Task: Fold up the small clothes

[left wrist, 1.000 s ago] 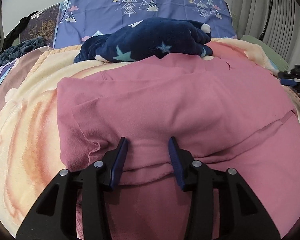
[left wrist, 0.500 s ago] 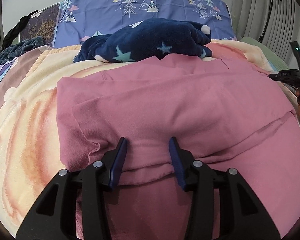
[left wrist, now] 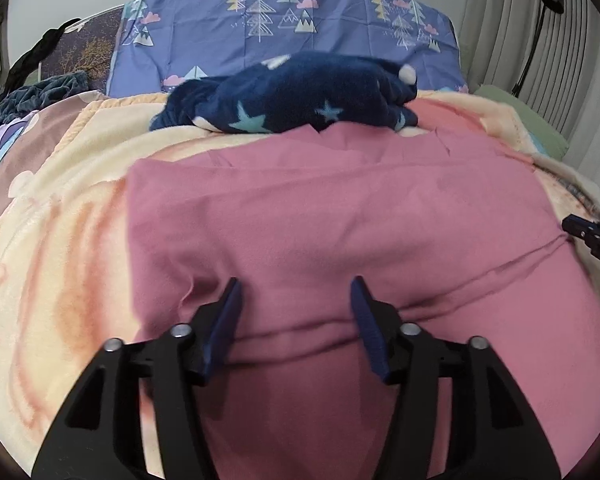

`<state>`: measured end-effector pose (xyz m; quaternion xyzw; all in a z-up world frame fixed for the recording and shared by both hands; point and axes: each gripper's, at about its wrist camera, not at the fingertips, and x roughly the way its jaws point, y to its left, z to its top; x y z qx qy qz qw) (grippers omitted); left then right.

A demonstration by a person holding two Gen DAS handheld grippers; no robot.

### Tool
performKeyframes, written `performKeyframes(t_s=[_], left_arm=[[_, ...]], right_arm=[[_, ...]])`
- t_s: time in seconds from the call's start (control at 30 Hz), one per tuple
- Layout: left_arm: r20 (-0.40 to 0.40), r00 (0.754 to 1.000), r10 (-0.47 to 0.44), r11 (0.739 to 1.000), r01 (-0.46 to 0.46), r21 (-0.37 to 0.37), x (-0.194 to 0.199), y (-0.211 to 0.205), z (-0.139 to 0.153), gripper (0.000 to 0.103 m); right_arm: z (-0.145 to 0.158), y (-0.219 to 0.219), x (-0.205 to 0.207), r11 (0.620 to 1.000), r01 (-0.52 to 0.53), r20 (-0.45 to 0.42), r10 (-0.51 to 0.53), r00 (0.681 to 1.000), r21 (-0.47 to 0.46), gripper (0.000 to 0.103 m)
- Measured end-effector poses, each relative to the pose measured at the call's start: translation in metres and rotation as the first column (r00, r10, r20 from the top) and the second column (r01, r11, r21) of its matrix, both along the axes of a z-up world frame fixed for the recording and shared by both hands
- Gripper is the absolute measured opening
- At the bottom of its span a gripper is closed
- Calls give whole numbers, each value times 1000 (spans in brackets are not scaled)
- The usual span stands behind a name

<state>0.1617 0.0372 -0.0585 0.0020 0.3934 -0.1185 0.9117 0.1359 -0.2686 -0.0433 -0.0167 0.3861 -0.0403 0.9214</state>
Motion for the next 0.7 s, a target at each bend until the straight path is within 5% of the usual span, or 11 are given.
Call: performKeyframes(t_s=[0.13, 0.27, 0.4, 0.7], left_arm=[[62, 998, -10, 1000, 12, -27, -44, 30, 21, 72], [-22, 996, -88, 994, 86, -73, -88, 56, 12, 72], [-113, 977, -180, 975, 163, -148, -125, 66, -9, 72], [-131, 954, -268, 949, 238, -206, -177, 67, -17, 72]], right_arm=[[14, -24, -41, 987, -51, 3, 51, 999, 153, 26], [3, -42, -84, 929, -105, -33, 124, 992, 354, 27], [-20, -40, -120, 903, -115, -73, 159, 985, 413, 27], [-30, -37, -174, 864, -143, -77, 205, 976, 483, 27]])
